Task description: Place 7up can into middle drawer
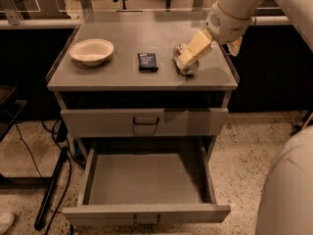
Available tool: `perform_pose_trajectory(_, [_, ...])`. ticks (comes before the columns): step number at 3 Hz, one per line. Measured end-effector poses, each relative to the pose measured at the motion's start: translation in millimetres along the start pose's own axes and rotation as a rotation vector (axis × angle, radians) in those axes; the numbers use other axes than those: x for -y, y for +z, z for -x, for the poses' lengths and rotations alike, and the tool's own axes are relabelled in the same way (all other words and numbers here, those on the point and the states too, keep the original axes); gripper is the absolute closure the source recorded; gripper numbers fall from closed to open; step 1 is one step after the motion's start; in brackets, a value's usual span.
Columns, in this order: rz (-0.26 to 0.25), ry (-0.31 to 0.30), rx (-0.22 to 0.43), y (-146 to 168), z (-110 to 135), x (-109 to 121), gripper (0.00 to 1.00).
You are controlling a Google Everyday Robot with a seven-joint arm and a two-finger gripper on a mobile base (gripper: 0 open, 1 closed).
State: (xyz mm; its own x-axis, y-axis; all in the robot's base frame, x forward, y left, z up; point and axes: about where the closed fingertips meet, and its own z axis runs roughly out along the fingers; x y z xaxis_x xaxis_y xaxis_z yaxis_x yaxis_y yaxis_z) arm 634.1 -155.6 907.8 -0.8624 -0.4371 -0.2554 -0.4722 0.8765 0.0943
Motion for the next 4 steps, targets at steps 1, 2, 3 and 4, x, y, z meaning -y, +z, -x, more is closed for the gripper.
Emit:
perform_pose_trajectory(1, [0.024,0.0,-0.008,5,8,-6,0.0])
perform_pose_trajectory(2, [0.048,0.029,-0.016,16,32,-13,0.0])
perform_pose_trajectory(3, [0.046,0.08,0.012,34,67,-9,0.0])
perform_pose_trajectory(4, [0.049,0.088,0.019,40,78,-6,0.0])
